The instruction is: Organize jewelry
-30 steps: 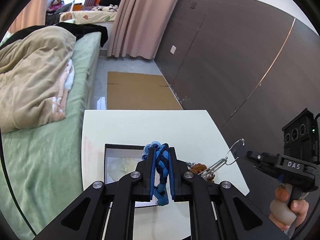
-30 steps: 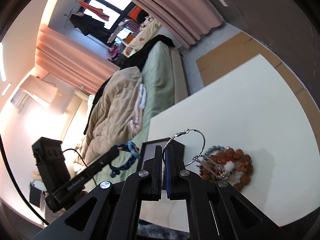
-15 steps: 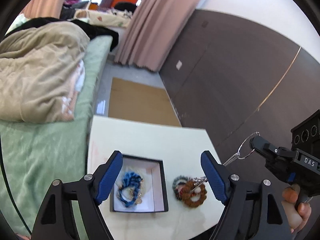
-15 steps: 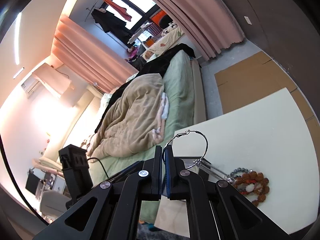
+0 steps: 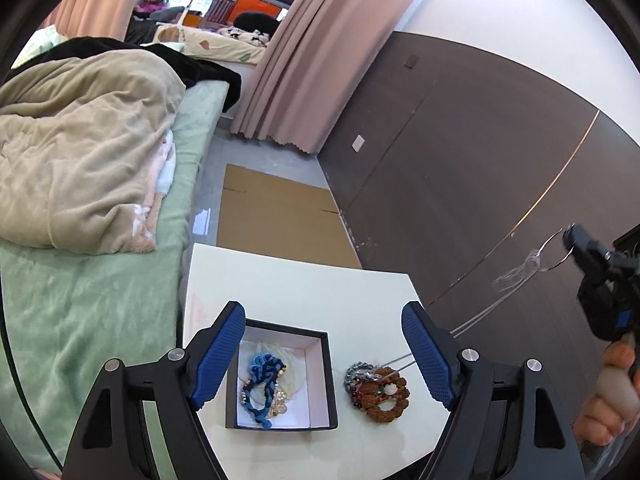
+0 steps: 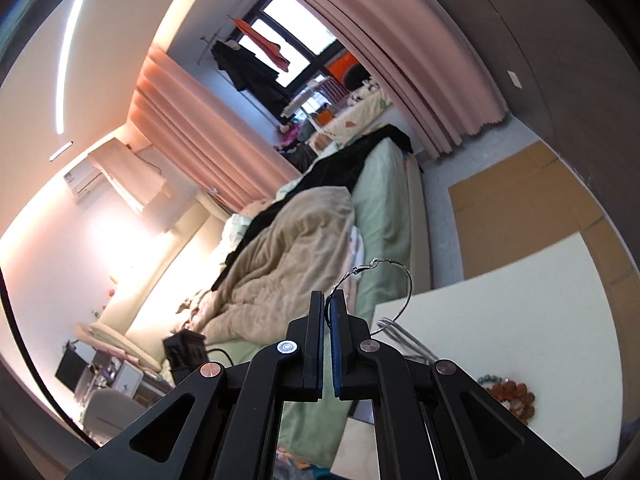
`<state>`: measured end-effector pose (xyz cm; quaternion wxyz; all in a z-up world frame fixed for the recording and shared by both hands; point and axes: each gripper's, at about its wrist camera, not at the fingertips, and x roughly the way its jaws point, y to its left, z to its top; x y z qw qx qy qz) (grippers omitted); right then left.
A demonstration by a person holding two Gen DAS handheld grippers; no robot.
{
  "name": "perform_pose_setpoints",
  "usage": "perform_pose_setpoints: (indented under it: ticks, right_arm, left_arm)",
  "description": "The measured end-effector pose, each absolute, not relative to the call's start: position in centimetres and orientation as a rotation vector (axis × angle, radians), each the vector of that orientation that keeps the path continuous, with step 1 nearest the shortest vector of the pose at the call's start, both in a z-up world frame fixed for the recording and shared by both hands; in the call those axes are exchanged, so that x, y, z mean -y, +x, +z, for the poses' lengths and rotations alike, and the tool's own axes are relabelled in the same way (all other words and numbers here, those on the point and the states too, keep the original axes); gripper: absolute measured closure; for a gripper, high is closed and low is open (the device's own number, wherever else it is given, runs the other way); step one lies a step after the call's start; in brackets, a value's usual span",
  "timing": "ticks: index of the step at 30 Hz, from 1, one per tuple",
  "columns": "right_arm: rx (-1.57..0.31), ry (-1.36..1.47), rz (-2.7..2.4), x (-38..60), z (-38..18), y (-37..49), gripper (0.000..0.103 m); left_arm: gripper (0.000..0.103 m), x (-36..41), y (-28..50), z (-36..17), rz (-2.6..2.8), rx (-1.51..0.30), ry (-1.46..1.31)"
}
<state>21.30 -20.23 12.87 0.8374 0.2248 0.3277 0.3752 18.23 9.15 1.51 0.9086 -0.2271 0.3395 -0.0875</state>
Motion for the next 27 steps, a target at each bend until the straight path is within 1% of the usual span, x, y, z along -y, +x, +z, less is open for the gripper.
perform_pose_setpoints:
  ticks: [7,12,18,24,25,26,27]
  right_arm:
    - [-0.676,0.447,0.826,18.7,14.3,21.5,0.098]
    - [-0.725,0.432,0.861,16.6,12.8,22.1,0.098]
    - [-0.872,0.415,0.896,13.5,7.1,23.5,0.098]
    - [-1.089,0.391,0.898,10.2,-0.2,24.7,0.098]
    - [-1.15,0.379,0.897,9.6,-1.5,25.0,0.097]
    - [-1.194,0.378,0.894,9.4,-2.3,25.1,0.092]
    - [-1.222,0.389,0.893,9.6,-2.8,25.2,0.083]
  left_arm:
    - [0.022,-9.5,18.2,1.6,-0.172,-0.695,-0.474]
    - [0.022,-10.2,18.0,1.5,-0.157,-0.695,-0.47]
    - [0.022,-11.0,17.9,0.8,-0.122,-0.715,-0.464]
    - [0.022,-11.6,18.1,-0.3,-0.089,-0.747,-0.462]
    - [0.022,-11.5,18.0,-0.3,-0.088,-0.749,-0.464]
    - [0.022,-11.4,18.0,-0.4,-0.089,-0.751,-0.466]
    - [0.022,-11.3,18.0,-0.4,-0.09,-0.752,-0.468]
